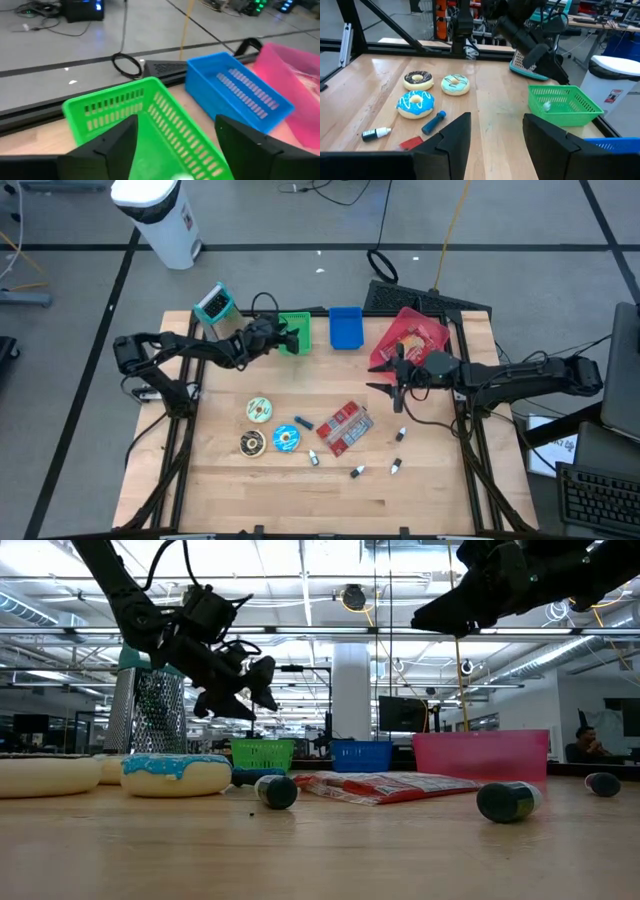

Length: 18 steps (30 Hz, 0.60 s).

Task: Pick & Place Food Item
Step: Put the left blue food coloring bottle into the green bin, then put the top black food coloring bottle into the green bin

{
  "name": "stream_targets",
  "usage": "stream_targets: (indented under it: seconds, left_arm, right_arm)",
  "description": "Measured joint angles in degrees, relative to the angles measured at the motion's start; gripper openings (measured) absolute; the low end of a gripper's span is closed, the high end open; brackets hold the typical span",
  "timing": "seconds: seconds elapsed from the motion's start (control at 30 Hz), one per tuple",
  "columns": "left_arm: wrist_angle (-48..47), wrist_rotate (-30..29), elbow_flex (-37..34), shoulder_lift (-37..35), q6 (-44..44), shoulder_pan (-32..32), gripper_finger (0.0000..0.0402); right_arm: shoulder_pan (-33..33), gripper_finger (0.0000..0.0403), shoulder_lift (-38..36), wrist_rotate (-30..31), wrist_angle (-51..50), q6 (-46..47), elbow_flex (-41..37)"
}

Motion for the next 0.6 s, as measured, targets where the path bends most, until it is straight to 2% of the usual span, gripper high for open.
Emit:
stream_targets:
  seconds: [0.13, 0.33, 0.47, 0.6]
  left_arm:
    - [1.7, 3.8, 0.0, -1.4, 0.5, -0.6, 0.0288]
    - [2.2, 7.3, 0.0, -7.5, 4.9, -3.9, 0.0293]
    - [2.4, 8.2, 0.0, -10.6, 8.0, -7.4, 0.0294]
    - [2.3, 8.3, 0.0, -11.4, 9.5, -10.4, 0.0294]
  right_arm:
    - [0.0, 0.0166, 0.0, 0.0, -1.1, 0.0, 0.0]
    - [2.5, 0.0165, 0.0, 0.0, -4.7, -1.6, 0.0]
    - [7.7, 0.0167, 0.0, -0.1, -12.5, -4.3, 0.0]
    - [13.0, 0.0177, 0.0, -0.2, -23.2, -1.1, 0.0]
